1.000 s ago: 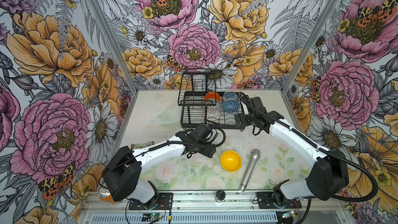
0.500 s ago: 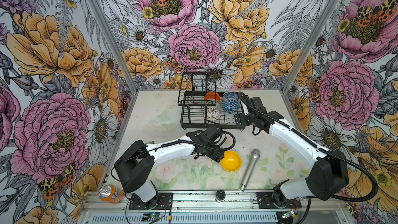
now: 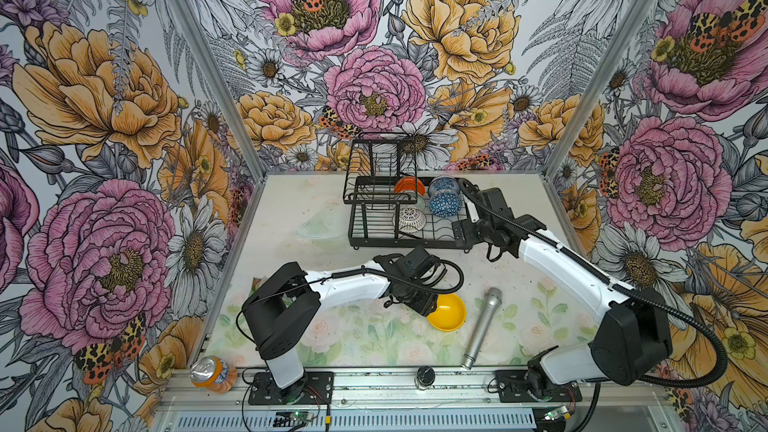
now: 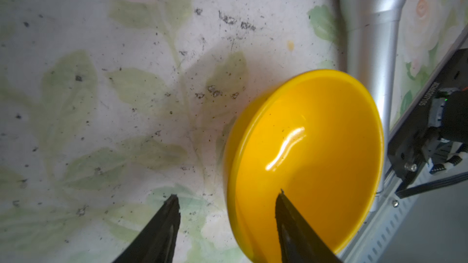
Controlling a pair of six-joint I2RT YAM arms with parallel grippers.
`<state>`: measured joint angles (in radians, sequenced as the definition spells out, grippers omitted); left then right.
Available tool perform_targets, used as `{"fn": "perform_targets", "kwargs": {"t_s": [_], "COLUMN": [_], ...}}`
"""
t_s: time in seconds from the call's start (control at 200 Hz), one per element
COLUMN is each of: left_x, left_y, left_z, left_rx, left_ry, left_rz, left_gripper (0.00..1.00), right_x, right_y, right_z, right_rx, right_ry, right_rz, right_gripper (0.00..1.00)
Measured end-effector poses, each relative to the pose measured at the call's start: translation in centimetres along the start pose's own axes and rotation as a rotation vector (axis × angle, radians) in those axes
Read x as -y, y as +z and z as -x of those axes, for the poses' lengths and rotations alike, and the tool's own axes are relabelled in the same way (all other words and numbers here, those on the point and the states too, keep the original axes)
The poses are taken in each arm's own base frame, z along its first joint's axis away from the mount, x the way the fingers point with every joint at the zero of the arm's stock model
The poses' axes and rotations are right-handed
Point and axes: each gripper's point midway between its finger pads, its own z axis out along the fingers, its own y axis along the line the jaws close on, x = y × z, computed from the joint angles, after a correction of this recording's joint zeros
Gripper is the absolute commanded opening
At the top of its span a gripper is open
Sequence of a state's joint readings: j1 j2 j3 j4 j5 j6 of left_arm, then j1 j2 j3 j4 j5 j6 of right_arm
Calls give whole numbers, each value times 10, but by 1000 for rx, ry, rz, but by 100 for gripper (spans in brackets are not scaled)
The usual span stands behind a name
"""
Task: Load the bowls into the dish rack
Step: 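Move the left gripper down to the yellow bowl rim on the table, then close the left gripper on the yellow bowl rim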
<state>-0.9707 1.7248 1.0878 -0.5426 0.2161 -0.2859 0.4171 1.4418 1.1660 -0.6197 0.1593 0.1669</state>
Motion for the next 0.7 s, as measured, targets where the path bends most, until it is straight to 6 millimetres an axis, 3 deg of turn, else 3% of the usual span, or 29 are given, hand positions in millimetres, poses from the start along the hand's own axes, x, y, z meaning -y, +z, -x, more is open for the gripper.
{"fn": "perform_targets", "kwargs": {"t_s": [0.701], "left_x": [4], "left_y": [8], "left_z": [1], "left_rx": [-22], "left_ry": [-4], "left_rz": [-21], "left_gripper": [20], "right_x": [2], "right_y": [6], "right_z": [-10], "right_rx": [-20], "right_ry": [-1], "right_rz": [-5], "right_gripper": [99]}}
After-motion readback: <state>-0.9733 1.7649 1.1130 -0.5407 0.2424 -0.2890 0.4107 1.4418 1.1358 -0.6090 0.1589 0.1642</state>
